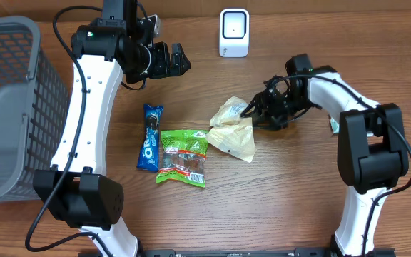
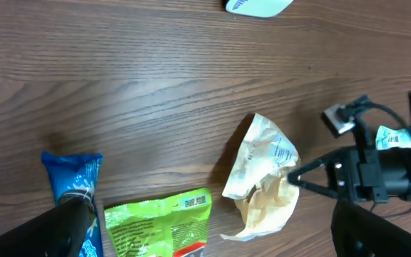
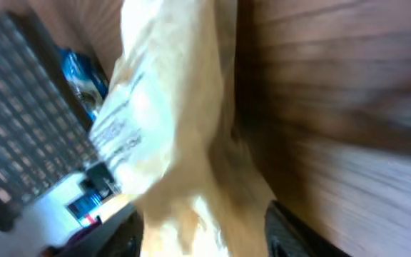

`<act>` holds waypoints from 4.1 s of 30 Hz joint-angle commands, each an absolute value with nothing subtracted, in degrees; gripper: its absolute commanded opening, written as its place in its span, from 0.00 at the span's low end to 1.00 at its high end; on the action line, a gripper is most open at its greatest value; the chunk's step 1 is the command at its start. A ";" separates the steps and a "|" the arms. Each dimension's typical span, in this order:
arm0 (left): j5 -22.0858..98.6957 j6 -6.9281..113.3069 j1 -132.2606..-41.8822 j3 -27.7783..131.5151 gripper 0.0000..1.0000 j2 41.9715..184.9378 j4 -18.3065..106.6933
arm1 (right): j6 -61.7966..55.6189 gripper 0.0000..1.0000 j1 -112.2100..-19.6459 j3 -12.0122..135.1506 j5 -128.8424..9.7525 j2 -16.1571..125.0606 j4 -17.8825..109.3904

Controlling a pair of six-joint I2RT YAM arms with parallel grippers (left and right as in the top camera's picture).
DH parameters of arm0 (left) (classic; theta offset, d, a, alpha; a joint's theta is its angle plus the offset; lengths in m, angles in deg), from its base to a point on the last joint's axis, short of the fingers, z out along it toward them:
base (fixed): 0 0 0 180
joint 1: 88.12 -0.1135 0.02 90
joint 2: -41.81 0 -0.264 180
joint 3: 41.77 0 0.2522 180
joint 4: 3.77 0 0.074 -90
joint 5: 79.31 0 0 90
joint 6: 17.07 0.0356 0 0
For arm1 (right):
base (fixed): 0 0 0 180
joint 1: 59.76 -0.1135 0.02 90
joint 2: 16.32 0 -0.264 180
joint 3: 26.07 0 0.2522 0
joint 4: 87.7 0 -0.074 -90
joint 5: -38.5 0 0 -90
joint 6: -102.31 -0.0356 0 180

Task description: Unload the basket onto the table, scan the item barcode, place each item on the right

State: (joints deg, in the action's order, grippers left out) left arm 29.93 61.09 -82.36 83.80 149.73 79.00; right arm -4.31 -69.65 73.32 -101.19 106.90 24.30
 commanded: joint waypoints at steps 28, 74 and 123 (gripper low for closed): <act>29.72 61.57 -82.10 84.87 1.00 149.81 78.96 | -10.48 0.47 -87.51 66.80 -61.70 99.68 20.43; 29.72 61.57 -82.10 84.87 1.00 149.81 78.96 | 18.83 1.00 -93.68 77.71 -20.87 101.46 22.29; 29.72 61.57 -82.10 84.87 1.00 149.81 78.96 | 41.13 0.04 -71.16 78.72 -108.41 99.53 12.94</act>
State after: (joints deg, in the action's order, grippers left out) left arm 29.93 61.09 -82.36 83.80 149.73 79.02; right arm 35.12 -71.08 80.84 -102.92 101.17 12.35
